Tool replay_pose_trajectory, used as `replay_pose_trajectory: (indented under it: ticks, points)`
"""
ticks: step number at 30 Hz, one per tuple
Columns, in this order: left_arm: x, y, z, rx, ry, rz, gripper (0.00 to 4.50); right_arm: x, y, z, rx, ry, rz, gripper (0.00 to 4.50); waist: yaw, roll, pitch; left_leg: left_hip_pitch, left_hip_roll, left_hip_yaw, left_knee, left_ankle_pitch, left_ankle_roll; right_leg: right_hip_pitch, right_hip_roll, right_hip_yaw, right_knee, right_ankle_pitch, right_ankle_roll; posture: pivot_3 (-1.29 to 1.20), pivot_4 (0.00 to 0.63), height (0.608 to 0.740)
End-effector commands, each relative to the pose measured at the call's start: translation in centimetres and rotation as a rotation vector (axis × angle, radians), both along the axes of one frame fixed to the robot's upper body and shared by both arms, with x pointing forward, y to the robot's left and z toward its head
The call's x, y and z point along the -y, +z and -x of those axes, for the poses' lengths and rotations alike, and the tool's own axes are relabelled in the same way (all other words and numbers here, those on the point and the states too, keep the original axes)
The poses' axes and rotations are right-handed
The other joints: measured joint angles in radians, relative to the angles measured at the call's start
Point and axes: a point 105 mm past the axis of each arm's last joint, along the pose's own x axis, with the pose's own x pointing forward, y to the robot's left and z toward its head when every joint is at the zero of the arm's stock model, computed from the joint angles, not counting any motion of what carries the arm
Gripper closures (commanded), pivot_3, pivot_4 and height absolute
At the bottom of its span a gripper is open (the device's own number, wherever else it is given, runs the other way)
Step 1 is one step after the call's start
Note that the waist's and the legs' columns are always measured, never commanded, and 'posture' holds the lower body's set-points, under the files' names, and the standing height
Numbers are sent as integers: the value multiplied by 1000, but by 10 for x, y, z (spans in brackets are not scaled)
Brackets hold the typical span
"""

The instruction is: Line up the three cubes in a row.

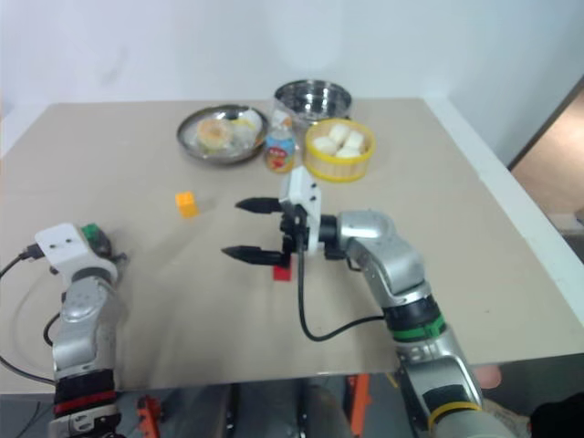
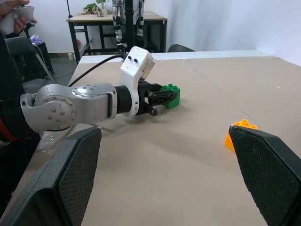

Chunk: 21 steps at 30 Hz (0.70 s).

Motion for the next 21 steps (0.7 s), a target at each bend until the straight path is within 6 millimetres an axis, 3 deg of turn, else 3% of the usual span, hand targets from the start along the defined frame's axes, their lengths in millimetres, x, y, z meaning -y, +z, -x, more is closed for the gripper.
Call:
replay_pose_trajectory:
  ticks: [1, 6, 13, 21]
  points:
    - [-2, 12, 2, 24, -64, -74, 3236, 1, 8, 1, 53, 1, -11, 0, 0, 0, 0, 0, 0, 0, 0, 0, 0, 0, 0, 0, 0, 0, 0, 0, 150, 740]
    - [40, 14, -2, -33, -464, -285, 3236, 4, 13, 4, 64, 9, -16, 0, 2, 0, 0, 0, 1, 0, 0, -1, -1, -1, 0, 0, 0, -1, -1, 0, 150, 740]
    - [124, 9, 29, -59, -1242, -389, 3236, 16, 7, 15, 63, 19, 43, 0, 7, 0, 0, 0, 2, 4, -1, -2, -4, -1, -3, 0, -1, -5, -7, 0, 150, 740]
    - [159, 29, 26, -33, -1644, -424, 3236, 23, 10, 26, 56, -14, 51, 0, 6, 1, 1, -1, 6, 8, 0, -3, -4, -3, 0, 0, -3, -5, -8, 0, 150, 740]
